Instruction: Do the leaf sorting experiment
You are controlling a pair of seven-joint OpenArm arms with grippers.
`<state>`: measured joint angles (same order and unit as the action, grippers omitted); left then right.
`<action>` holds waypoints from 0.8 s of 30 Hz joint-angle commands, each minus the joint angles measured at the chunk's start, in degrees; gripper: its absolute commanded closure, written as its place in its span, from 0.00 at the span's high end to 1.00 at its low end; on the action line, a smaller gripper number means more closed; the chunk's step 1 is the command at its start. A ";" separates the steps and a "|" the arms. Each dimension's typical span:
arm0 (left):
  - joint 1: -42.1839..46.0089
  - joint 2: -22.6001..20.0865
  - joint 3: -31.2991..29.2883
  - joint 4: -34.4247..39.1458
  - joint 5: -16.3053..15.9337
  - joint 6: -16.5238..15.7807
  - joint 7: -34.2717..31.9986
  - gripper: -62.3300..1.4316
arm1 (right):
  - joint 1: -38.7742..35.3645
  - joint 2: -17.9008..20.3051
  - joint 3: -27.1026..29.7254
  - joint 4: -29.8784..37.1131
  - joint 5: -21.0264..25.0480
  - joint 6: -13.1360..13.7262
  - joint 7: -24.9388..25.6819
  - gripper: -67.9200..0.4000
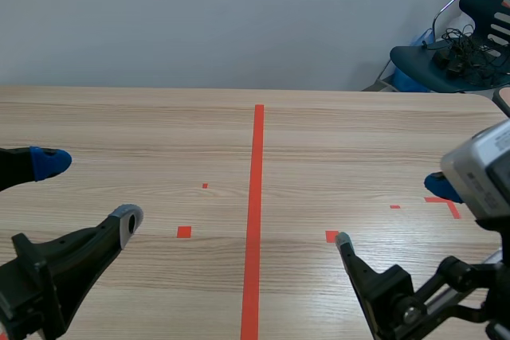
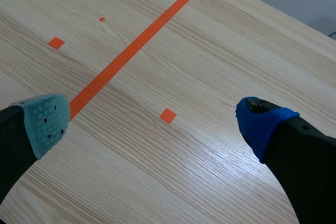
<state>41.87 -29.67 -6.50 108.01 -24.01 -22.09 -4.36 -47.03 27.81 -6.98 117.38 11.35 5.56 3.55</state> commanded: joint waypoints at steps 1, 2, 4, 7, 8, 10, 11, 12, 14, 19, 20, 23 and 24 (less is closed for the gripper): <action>-0.31 0.28 -0.26 0.35 -0.35 -0.09 -0.52 1.00 | 0.52 0.42 0.35 1.64 1.40 -0.02 1.73 1.00; -0.31 0.28 -0.26 0.35 -0.35 -0.09 -0.52 1.00 | 0.52 0.42 0.35 1.64 1.40 -0.02 1.73 1.00; -0.31 0.28 -0.26 0.35 -0.35 -0.09 -0.52 1.00 | 0.52 0.42 0.35 1.64 1.40 -0.02 1.73 1.00; -0.31 0.28 -0.26 0.35 -0.35 -0.09 -0.52 1.00 | 0.52 0.42 0.35 1.64 1.40 -0.02 1.73 1.00; -0.31 0.28 -0.26 0.35 -0.35 -0.09 -0.52 1.00 | 0.52 0.42 0.35 1.64 1.40 -0.02 1.73 1.00; -0.31 0.28 -0.26 0.35 -0.35 -0.09 -0.52 1.00 | 0.52 0.42 0.35 1.64 1.40 -0.02 1.73 1.00; -0.31 0.28 -0.26 0.35 -0.35 -0.09 -0.52 1.00 | 0.52 0.42 0.35 1.64 1.40 -0.02 1.70 1.00; -0.31 0.28 -0.26 0.35 -0.35 -0.09 -0.52 1.00 | 0.52 0.42 0.35 1.64 1.20 -0.02 1.70 1.00; -0.31 0.28 -0.26 0.35 -0.35 -0.09 -0.52 1.00 | 0.52 0.42 0.35 1.64 0.76 -0.02 1.70 1.00; -0.31 0.28 -0.26 0.35 -0.35 -0.09 -0.52 1.00 | 0.52 0.42 0.35 1.64 0.76 -0.02 1.70 1.00; -0.31 0.28 -0.26 0.35 -0.35 -0.09 -0.52 1.00 | 0.52 0.42 0.35 1.64 0.76 -0.02 1.70 1.00; -0.31 0.28 -0.26 0.35 -0.35 -0.09 -0.52 1.00 | 0.52 0.42 0.35 1.64 0.83 0.00 1.70 1.00; -0.31 0.28 -0.26 0.35 -0.35 -0.09 -0.52 1.00 | 0.52 0.42 0.35 1.64 0.83 0.00 1.70 1.00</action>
<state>41.89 -29.67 -6.50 108.01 -24.01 -22.09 -4.34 -47.03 27.81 -6.98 117.38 11.94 5.56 4.19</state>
